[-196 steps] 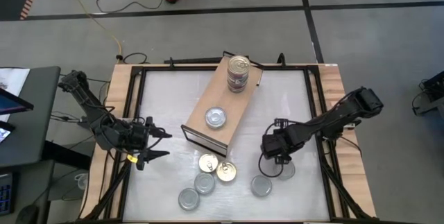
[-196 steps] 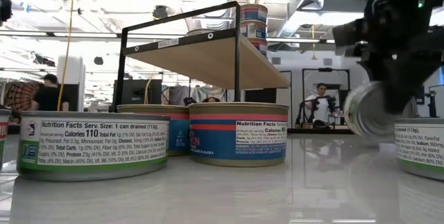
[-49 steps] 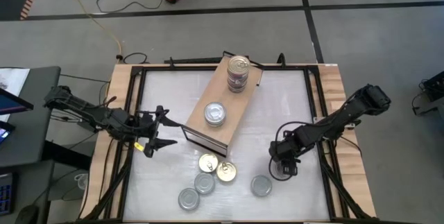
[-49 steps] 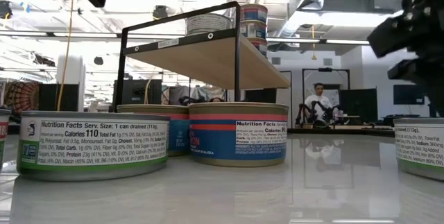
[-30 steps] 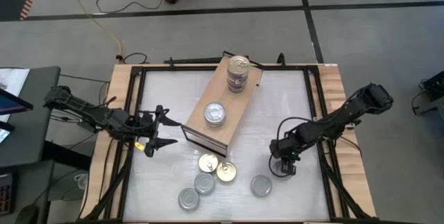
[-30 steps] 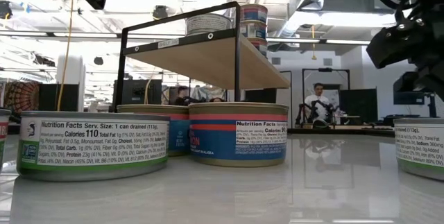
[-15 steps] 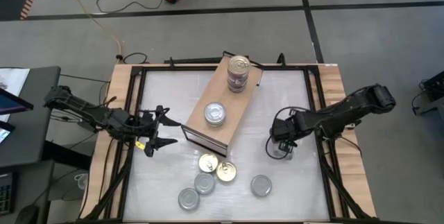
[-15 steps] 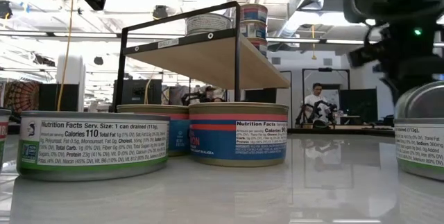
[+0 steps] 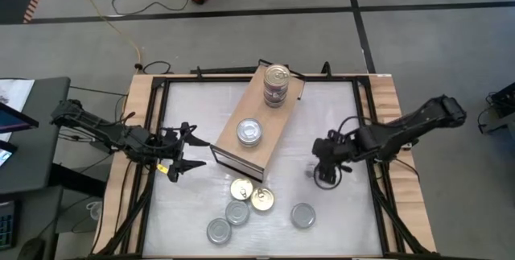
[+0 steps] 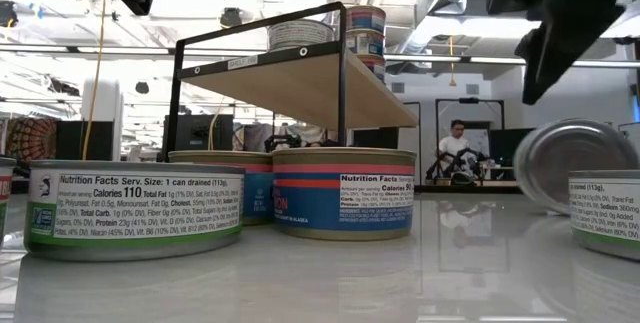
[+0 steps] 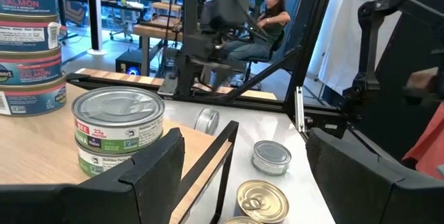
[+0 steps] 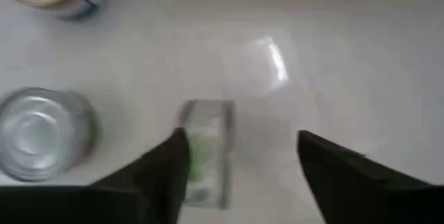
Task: Stack canned seafood by type on shelf
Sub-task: Stack the green tuna can on top of the stacked green tuna cans on the shelf
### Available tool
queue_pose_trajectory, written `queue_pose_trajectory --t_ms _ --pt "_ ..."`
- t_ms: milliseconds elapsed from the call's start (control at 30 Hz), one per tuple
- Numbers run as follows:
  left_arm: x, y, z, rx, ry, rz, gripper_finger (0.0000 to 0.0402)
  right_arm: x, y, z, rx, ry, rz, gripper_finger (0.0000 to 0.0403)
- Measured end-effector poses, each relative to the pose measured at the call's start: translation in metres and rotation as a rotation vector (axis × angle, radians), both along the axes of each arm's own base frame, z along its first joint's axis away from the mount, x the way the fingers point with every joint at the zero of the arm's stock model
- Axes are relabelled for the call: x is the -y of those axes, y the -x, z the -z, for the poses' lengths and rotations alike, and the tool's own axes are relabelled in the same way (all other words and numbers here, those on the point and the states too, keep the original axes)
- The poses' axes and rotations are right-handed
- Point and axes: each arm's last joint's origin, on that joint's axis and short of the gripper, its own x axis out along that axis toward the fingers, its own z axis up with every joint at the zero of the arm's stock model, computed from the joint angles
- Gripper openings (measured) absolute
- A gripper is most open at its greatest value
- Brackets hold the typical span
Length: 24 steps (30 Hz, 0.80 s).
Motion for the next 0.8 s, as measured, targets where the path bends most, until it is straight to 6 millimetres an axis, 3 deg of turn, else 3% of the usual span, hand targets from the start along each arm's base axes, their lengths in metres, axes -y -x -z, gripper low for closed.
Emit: queue_pose_trajectory --t_ms 167,400,600,800 --pt "0.0 0.0 0.0 0.0 -0.006 -0.002 0.0287 -0.02 -0.015 0.014 -0.011 0.024 -0.001 0.0365" --pt "0.0 0.0 0.0 0.001 -0.008 -0.016 0.0287 -0.038 -0.028 0.047 -0.098 0.231 -0.022 0.0349" --pt "0.0 0.0 0.0 0.001 -0.008 -0.016 0.0287 -0.045 -0.043 0.067 -0.107 0.269 -0.063 0.0294" --pt "0.0 0.0 0.0 0.0 0.012 -0.012 0.0287 -0.047 -0.046 0.076 -0.118 0.317 -0.071 0.0171"
